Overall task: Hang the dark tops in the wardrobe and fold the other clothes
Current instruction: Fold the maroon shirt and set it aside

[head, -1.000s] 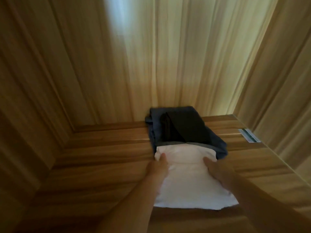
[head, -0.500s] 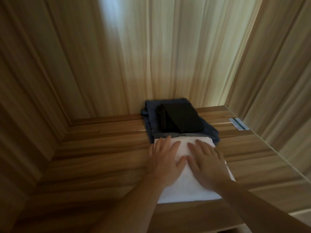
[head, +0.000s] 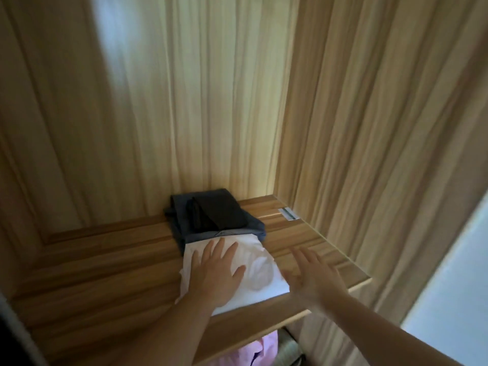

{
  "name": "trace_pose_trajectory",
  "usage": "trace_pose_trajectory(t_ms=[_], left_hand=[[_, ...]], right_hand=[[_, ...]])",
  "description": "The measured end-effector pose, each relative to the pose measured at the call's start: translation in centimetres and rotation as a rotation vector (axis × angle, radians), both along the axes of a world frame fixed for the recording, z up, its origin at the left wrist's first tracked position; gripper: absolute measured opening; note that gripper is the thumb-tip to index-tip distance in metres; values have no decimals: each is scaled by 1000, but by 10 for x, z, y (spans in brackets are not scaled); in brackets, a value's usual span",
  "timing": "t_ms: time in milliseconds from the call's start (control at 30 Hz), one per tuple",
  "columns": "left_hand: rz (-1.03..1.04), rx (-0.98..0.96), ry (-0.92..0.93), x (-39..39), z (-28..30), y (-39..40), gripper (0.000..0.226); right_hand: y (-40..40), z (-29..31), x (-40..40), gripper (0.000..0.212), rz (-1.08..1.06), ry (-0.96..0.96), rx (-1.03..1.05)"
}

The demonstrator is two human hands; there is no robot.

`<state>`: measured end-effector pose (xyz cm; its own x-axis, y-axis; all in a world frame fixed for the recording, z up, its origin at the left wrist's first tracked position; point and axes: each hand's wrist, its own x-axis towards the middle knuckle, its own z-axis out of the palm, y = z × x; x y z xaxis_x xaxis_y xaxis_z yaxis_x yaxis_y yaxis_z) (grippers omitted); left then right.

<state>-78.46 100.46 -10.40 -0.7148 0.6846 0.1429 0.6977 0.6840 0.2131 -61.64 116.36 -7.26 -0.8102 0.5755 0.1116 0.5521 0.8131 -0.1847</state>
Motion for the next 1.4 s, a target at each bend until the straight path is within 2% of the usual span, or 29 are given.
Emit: trace_pose_trajectory(t_ms=[133,233,333,433,600,700,767,1000,1200,1400], left_hand=[[-145,71,-13,64,39,-10,61],[-288,114,-97,117,75,-28,57],[-428,179,-101,168,105,-40,48],[-637,165,-95,215,126,-38,38],[-917,95,-146,298,131,-24,54],[-1092,64,-78,347,117,-32,56],[-1212,37,-97,375,101,-46,54],[-1519,-132,-134,461,42,-136,54],[-1755,-149,-140,551,43,-237,55],[-1940,-201,-116,642,50,-367,55]], right_hand=[[-11,48,87,63,-108,27,-5],[-32,75,156,57,-185,49,-47],[-57,90,226,56,-280,42,-66],[-85,97,299,59,-415,57,-92],[-157,94,417,59,-723,93,-50],[-224,80,470,58,-945,97,-27],[-277,65,492,58,-1097,90,-45],[-477,21,546,62,-1449,54,-219],[-635,17,597,61,-1692,43,-267],[-808,12,623,62,-1837,57,-323]])
